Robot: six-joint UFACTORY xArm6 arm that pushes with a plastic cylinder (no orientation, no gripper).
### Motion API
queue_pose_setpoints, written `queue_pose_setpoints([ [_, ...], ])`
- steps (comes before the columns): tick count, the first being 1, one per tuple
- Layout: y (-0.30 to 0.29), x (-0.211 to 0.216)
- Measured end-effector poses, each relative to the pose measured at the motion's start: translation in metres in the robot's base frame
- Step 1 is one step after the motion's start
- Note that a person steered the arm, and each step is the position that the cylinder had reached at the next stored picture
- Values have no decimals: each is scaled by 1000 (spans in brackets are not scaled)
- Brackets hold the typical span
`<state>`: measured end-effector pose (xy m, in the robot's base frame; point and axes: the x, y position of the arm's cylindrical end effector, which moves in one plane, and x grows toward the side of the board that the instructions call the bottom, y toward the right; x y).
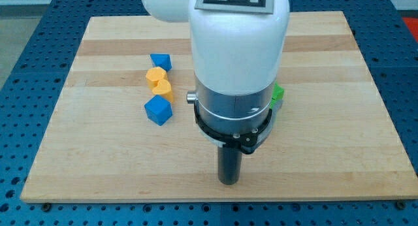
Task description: Move the red star to the bottom right of the green circle
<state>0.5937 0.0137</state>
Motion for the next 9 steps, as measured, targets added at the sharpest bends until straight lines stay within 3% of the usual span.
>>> queue_pose_setpoints([
  [4, -3, -63],
  [8, 143, -69],
  [9, 118, -69],
])
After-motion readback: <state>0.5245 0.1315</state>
